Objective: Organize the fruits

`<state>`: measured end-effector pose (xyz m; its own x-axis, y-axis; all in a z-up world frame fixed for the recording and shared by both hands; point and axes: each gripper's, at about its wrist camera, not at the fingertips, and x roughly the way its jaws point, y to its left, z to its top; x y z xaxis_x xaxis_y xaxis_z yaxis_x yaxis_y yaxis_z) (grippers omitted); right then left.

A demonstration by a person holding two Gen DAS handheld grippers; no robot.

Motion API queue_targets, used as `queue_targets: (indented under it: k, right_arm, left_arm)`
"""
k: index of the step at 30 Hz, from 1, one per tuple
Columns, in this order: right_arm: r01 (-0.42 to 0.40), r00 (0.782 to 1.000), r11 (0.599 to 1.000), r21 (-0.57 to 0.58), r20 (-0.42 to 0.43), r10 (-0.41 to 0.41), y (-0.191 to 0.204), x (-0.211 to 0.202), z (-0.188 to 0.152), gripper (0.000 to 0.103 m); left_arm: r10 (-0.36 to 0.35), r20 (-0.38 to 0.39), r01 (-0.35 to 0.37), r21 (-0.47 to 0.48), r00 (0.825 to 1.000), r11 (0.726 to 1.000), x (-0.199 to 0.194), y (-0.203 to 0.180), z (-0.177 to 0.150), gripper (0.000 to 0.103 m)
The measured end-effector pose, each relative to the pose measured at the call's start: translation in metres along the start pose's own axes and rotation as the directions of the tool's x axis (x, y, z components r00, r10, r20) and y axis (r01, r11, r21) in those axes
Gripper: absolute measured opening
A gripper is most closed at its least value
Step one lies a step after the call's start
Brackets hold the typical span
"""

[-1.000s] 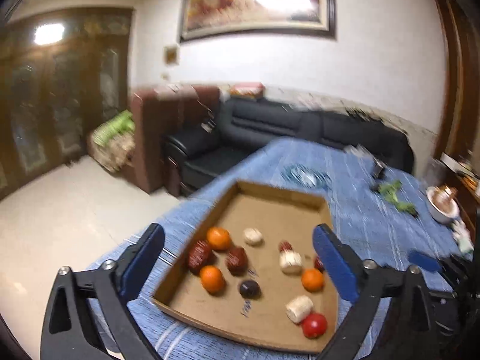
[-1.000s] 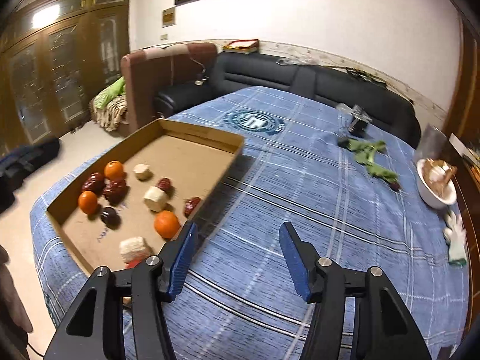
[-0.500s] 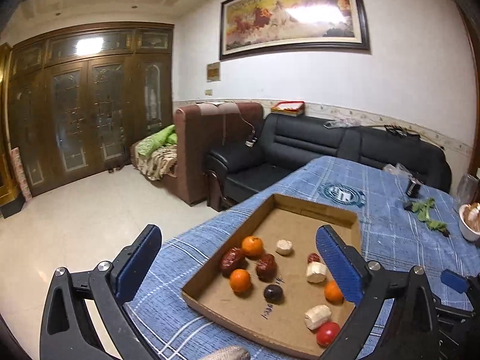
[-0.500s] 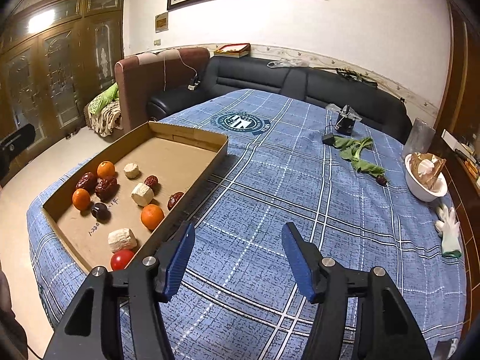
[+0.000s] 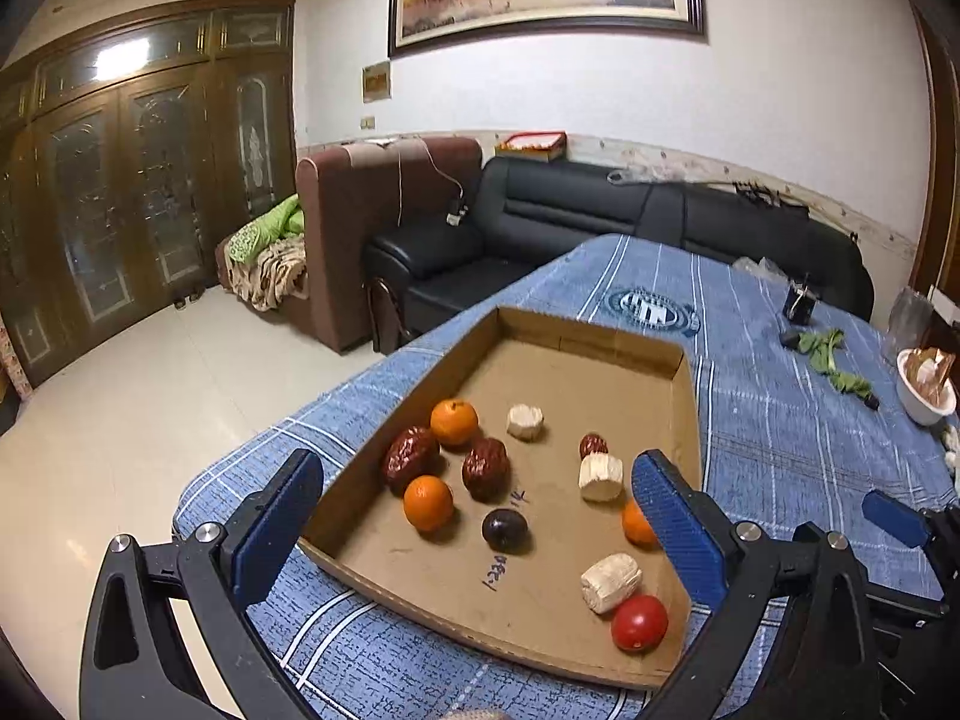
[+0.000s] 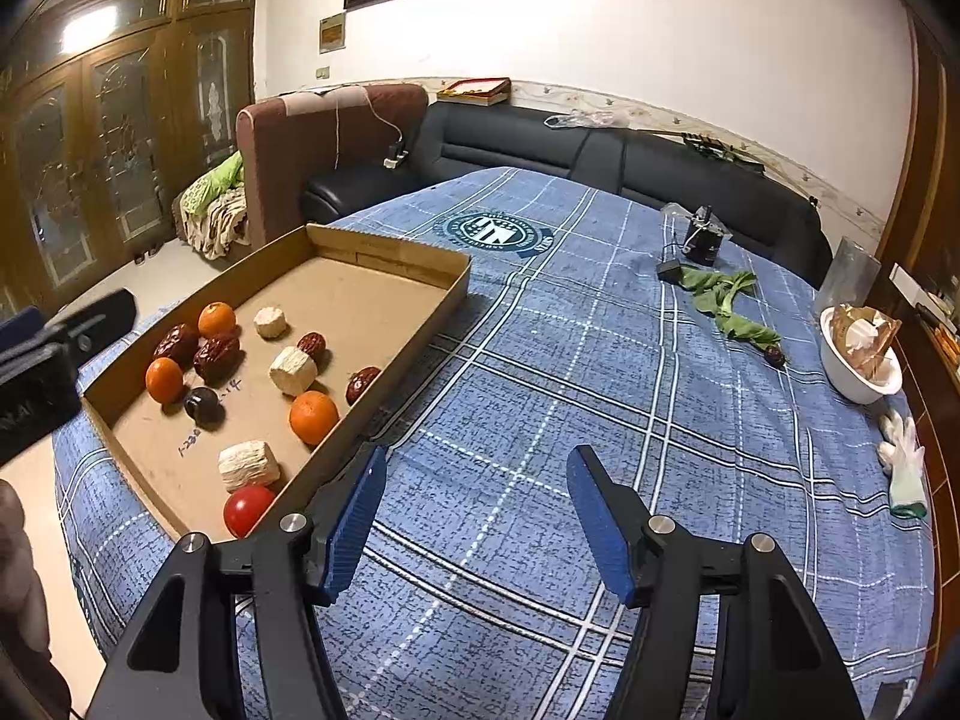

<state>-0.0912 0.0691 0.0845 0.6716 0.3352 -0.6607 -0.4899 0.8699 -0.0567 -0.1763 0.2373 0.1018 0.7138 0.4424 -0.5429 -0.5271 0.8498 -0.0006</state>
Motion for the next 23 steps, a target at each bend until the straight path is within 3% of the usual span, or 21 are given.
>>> queue_targets:
  k: [9,23]
  right_arm:
    - [-0.009,1.0,0.999,-0.036,-0.021,0.008,0.014,0.008,-0.002,0.069]
    - [-0.003,1.0,1.0,0.006,-0.028,0.004,-0.002,0.007,-0.002,0.07]
  left_arm:
    - [-0.01,-0.057,0.013,0.043,0.998,0.999,0.021,-0.01,-0.003,0.103]
    - [-0.052,-0.043,0.058,0.132,0.998,0.99,0.017,-0.051,0.006,0.103]
